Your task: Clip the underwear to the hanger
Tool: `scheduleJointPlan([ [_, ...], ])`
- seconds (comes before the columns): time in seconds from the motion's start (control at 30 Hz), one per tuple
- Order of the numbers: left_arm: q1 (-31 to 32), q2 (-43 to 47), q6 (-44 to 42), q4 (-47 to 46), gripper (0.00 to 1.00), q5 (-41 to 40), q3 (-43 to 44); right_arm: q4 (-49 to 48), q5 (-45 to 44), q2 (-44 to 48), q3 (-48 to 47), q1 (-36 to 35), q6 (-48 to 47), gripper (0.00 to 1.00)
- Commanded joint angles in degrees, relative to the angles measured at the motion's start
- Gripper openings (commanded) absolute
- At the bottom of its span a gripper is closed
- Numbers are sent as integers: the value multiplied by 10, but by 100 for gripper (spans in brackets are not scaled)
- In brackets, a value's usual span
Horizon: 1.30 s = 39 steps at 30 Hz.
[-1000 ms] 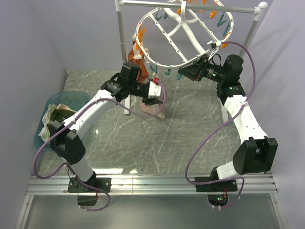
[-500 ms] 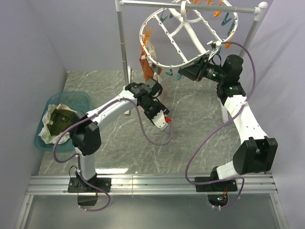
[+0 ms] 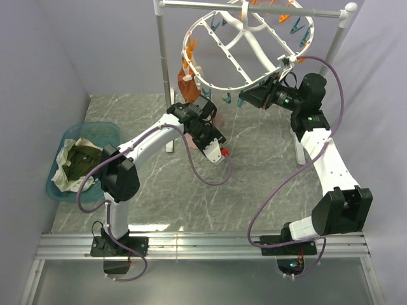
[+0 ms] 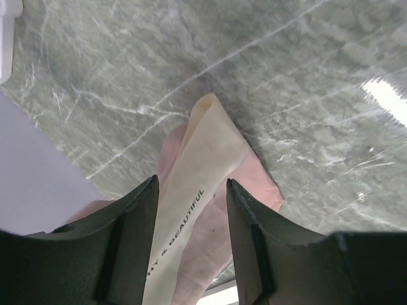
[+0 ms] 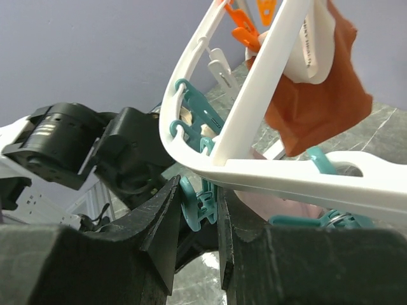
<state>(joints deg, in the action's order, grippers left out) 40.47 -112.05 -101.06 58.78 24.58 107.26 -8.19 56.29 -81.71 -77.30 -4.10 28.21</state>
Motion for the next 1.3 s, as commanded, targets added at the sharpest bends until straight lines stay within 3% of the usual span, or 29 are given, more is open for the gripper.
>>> scheduleJointPlan([
  [0.0, -8, -6, -21, -19, 52, -6, 14, -1, -5, 27, 2, 0, -12, 0],
  [0.23, -13, -19, -28, -42, 51, -27, 15, 7, -4, 30, 6, 0, -22, 0],
  [1.27, -16, -87, -52, 9, 50, -56, 69, -2, -6, 33, 17, 0, -19, 0],
])
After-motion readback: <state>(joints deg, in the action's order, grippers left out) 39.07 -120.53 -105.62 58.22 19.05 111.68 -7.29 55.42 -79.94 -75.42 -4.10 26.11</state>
